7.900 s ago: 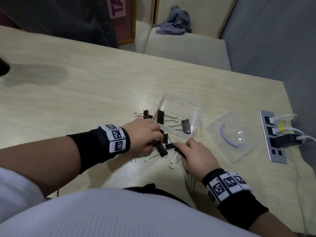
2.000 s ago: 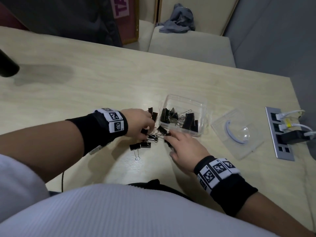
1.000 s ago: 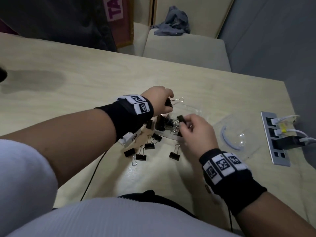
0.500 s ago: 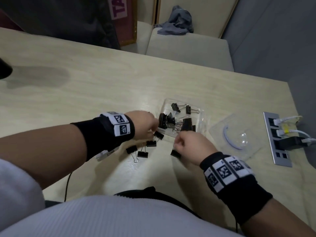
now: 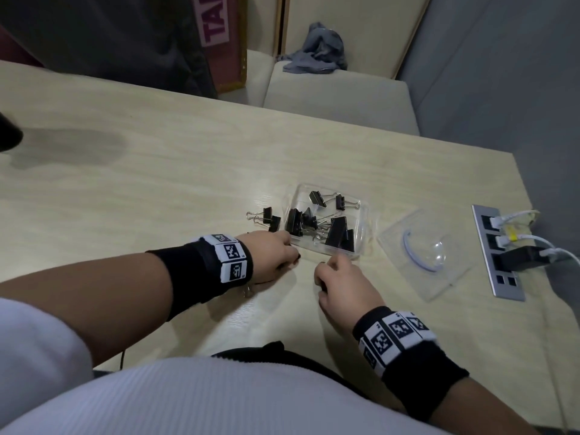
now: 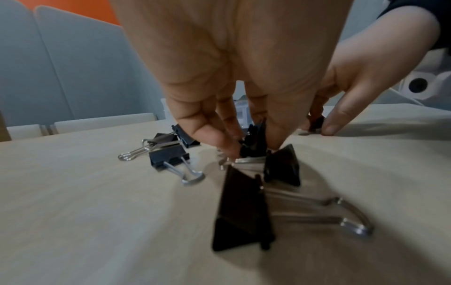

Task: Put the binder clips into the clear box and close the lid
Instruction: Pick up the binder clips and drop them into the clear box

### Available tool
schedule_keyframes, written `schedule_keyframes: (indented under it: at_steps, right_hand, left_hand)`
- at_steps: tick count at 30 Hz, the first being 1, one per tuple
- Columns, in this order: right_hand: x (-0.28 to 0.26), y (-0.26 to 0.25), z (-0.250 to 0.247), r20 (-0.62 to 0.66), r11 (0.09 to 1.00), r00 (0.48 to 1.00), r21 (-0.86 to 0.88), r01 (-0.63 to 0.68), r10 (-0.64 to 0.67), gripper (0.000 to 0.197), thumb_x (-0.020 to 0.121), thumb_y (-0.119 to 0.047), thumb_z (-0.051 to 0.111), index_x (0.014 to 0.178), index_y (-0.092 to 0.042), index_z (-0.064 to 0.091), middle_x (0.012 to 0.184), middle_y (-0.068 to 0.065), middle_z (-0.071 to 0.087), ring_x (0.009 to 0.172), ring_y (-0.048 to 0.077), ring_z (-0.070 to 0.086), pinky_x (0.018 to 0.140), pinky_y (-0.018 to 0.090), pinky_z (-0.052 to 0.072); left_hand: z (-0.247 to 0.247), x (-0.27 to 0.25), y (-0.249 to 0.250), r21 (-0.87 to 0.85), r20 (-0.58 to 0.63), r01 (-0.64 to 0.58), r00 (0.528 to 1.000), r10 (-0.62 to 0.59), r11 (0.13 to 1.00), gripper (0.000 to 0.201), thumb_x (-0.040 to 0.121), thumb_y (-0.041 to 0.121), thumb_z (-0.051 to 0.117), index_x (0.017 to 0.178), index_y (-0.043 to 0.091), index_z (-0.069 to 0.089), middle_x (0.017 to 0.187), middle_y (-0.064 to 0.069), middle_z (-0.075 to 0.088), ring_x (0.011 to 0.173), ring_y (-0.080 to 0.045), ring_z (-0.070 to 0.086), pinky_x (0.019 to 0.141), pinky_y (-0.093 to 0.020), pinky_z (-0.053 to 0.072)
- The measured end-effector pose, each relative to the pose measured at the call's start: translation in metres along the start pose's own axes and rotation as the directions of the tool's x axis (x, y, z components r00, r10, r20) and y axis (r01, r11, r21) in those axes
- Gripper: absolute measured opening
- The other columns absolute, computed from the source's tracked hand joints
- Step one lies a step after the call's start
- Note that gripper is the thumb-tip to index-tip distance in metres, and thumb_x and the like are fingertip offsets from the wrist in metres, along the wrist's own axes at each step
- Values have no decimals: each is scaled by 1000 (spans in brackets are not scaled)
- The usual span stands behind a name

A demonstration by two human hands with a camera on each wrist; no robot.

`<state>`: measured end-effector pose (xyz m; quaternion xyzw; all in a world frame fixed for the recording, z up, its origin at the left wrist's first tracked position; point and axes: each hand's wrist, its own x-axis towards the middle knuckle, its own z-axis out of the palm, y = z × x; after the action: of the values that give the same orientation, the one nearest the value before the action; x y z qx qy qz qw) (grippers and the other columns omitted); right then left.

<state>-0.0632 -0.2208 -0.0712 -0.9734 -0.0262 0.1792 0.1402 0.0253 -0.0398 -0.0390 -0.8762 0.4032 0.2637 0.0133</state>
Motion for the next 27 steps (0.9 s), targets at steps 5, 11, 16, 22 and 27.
schedule_keyframes:
  at_steps: [5, 11, 16, 22, 27]
  right_hand:
    - [-2, -2, -16, -54, 995, 998, 92, 45, -41, 9, 80, -19, 51, 82, -25, 45, 92, -7, 45, 91, 18, 44, 76, 35, 46]
    - [13, -4, -63, -295, 944, 949, 329, -4, 106, 7, 87, -17, 53, 91, -23, 51, 82, -5, 59, 74, 16, 54, 65, 30, 43]
    - [40, 11, -91, -340, 902, 906, 422, -92, 252, 34, 90, -24, 55, 124, -23, 51, 121, 2, 61, 108, 19, 58, 86, 26, 43]
    - [41, 3, -83, -185, 931, 958, 335, -148, 219, 61, 89, -33, 60, 143, -18, 36, 146, 7, 40, 134, 23, 37, 110, 34, 29]
    - [23, -22, -52, -202, 975, 979, 209, 77, -34, 40, 90, -27, 56, 129, -20, 49, 131, -1, 45, 122, 14, 42, 104, 26, 33]
  left_hand:
    - [-8, 1, -2, -90, -71, 30, 997, -37, 995, 18, 86, 23, 55, 101, 16, 62, 109, -4, 58, 97, -26, 60, 77, -30, 46]
    - [-38, 4, -13, -308, -154, 2, 987, -52, 952, 13, 78, 23, 66, 91, 23, 66, 75, 12, 59, 71, -10, 56, 67, -24, 47]
    - [-67, 21, -20, -436, -345, 22, 919, -189, 900, 15, 81, 17, 66, 96, 21, 68, 82, 10, 63, 78, -12, 61, 78, -26, 53]
    - [-70, 41, -30, -488, -357, 70, 893, -272, 870, 36, 84, 8, 59, 116, 23, 66, 120, 5, 67, 108, -8, 66, 93, -29, 53]
    - [-58, 32, -44, -437, -329, 93, 909, -255, 895, 42, 85, 5, 57, 122, 22, 62, 130, 1, 55, 107, -12, 66, 85, -22, 46]
